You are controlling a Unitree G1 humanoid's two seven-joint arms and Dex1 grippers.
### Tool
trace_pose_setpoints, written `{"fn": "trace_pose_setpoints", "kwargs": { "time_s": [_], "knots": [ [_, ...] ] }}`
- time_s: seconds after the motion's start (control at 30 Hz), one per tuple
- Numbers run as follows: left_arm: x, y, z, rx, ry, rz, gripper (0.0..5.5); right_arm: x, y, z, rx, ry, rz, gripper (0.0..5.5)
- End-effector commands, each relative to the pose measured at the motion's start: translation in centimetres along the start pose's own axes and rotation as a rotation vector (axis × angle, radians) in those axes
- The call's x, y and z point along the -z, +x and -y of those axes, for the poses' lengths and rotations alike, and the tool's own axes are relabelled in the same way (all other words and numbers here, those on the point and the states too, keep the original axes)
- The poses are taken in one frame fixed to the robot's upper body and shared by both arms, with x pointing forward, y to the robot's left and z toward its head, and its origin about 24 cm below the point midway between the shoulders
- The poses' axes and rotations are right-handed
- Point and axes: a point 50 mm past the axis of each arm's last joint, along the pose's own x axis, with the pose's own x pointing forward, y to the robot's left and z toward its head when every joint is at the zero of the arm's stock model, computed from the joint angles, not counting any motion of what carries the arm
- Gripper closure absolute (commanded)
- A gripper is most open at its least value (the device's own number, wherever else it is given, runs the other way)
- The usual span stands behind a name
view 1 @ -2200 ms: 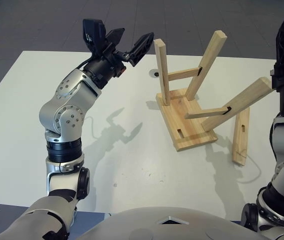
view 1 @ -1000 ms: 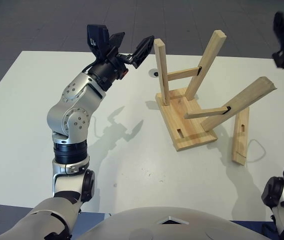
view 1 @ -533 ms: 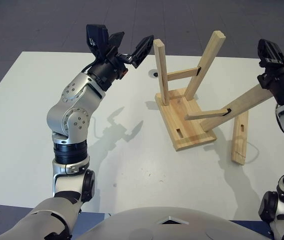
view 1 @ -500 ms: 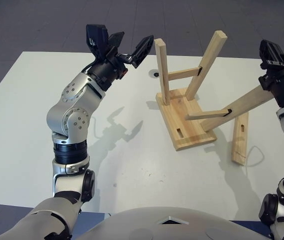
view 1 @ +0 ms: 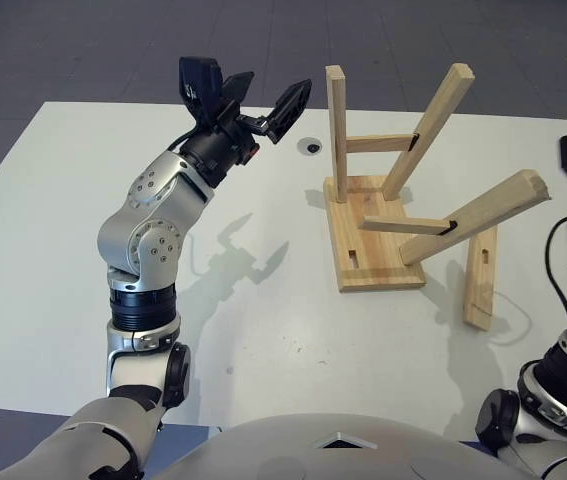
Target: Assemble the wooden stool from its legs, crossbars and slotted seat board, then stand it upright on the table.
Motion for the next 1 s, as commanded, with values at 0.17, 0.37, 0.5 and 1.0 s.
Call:
{"fn": "trace_pose_setpoints", "kwargs": {
  "time_s": [0.17,0.37,0.5,1.0],
  "knots": [
    [-1.0,-0.3,-1.1,-0.053,0.024,0.013,0.10,3.8,-5.1,5.1,0.210,-0.371,-0.469,5.49],
    [-1.0,-0.2,-1.4,-0.062,0.028,0.011,0.10,8.8,-7.9,1.9,0.006,-0.358,-0.696,5.49],
    [-1.2,-0.2,-1.8,-0.072,0.035,0.012,0.10,10.0,-8.4,-0.6,-0.192,-0.330,-0.743,5.49],
    [-1.7,0.0,-2.7,-0.085,0.058,0.021,0.10,8.2,-6.4,-0.6,-0.240,-0.280,-0.575,5.29]
  ]
}}
